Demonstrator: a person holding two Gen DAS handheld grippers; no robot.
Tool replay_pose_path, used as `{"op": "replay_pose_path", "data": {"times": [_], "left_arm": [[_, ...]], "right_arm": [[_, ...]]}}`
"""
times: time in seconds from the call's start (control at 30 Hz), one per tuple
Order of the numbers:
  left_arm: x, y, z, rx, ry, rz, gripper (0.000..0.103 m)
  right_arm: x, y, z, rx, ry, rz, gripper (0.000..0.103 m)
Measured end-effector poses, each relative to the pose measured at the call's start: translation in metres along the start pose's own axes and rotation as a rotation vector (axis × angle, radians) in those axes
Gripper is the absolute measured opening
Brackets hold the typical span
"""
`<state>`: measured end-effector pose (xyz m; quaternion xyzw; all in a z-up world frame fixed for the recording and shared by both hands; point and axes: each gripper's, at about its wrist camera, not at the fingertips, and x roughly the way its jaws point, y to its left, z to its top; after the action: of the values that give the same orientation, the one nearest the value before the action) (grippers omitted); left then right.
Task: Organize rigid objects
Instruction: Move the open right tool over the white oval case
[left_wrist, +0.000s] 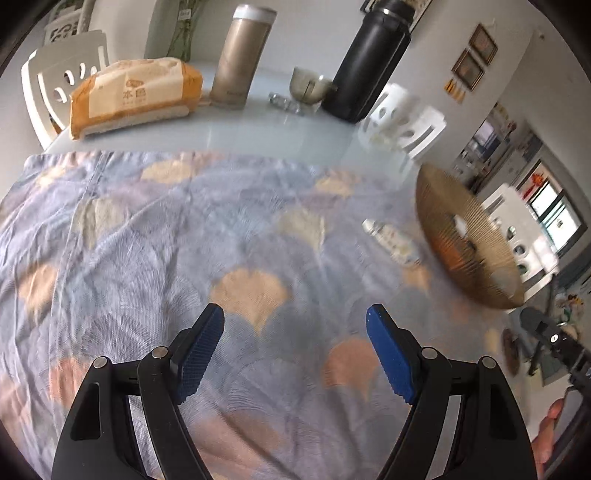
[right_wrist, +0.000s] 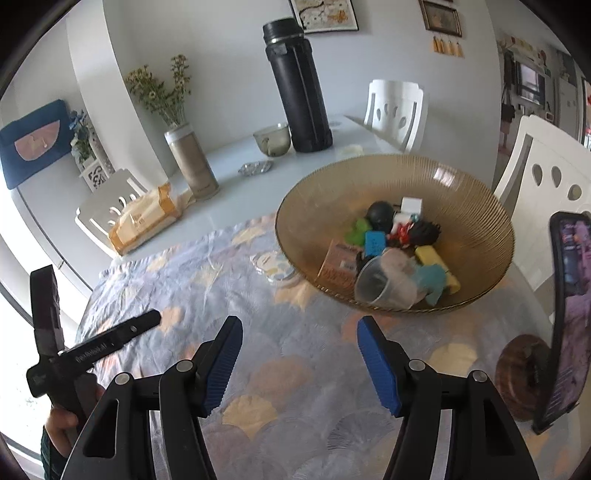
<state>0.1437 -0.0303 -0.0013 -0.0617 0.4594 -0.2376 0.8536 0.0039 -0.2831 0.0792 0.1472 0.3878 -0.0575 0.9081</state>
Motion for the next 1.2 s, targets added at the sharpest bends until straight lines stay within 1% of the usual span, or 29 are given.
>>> {"op": "replay_pose_path", "data": {"times": [0.07,0.17,0.33,0.4,0.47,0.53,0.6,0.67,0.77,0.83,0.87,0.93,0.97,1.0,1.03,1.07,1.1,1.13,1.17,1.2], "left_arm": [[0.004,0.002,-0.002,0.004,0.014,0.041,0.078],[0.009,0.006,-0.005,0.008,0.035,0.083,0.078],[0.008,0.007,-0.006,0.027,0.022,0.15,0.078],[0.007,0.004,-0.007,0.055,0.012,0.195,0.078],[0.006,0.002,-0.008,0.082,0.002,0.234,0.078],[0.005,0.002,-0.007,0.087,-0.004,0.248,0.078],[0.002,0.006,-0.006,0.072,-0.005,0.241,0.078],[-0.001,0.01,-0.004,0.052,-0.011,0.239,0.078],[-0.007,0.019,-0.002,0.012,-0.025,0.236,0.078],[-0.008,0.023,-0.001,-0.012,-0.025,0.225,0.078],[-0.008,0.026,0.0,-0.027,-0.022,0.217,0.078],[-0.007,0.027,0.0,-0.035,-0.019,0.216,0.078],[-0.006,0.028,0.0,-0.033,-0.017,0.221,0.078],[-0.005,0.027,0.0,-0.028,-0.014,0.229,0.078],[-0.003,0.027,-0.001,-0.022,-0.009,0.233,0.078],[-0.001,0.026,-0.001,-0.016,0.001,0.231,0.078],[0.001,0.026,-0.002,-0.016,0.012,0.223,0.078],[0.003,0.026,-0.003,-0.019,0.021,0.217,0.078],[0.005,0.025,-0.003,-0.019,0.027,0.217,0.078],[0.005,0.024,-0.003,-0.011,0.025,0.225,0.078]], "right_arm": [[0.011,0.008,0.0,-0.009,0.021,0.003,0.063],[0.03,0.02,0.001,-0.027,0.044,-0.013,0.064],[0.074,0.039,0.005,-0.021,0.093,-0.034,0.063],[0.09,0.048,0.005,-0.019,0.08,-0.065,0.063],[0.098,0.051,0.005,0.009,0.057,-0.1,0.063],[0.108,0.048,0.006,0.073,0.035,-0.148,0.063],[0.117,0.042,0.008,0.13,0.025,-0.176,0.063],[0.128,0.036,0.011,0.181,0.048,-0.193,0.064],[0.134,0.039,0.018,0.168,0.007,-0.224,0.064],[0.145,0.04,0.023,0.163,0.034,-0.214,0.065],[0.147,0.043,0.025,0.149,0.02,-0.22,0.065],[0.154,0.048,0.03,0.123,0.028,-0.183,0.066],[0.157,0.054,0.032,0.086,0.035,-0.178,0.067],[0.159,0.058,0.032,0.068,0.043,-0.154,0.067],[0.16,0.064,0.031,0.03,0.053,-0.098,0.067],[0.161,0.072,0.029,-0.019,0.077,-0.021,0.067],[0.16,0.076,0.027,-0.039,0.094,0.021,0.067],[0.155,0.077,0.024,-0.045,0.092,0.046,0.067],[0.152,0.074,0.022,-0.031,0.081,0.029,0.067],[0.15,0.067,0.02,0.004,0.072,-0.019,0.067]]}}
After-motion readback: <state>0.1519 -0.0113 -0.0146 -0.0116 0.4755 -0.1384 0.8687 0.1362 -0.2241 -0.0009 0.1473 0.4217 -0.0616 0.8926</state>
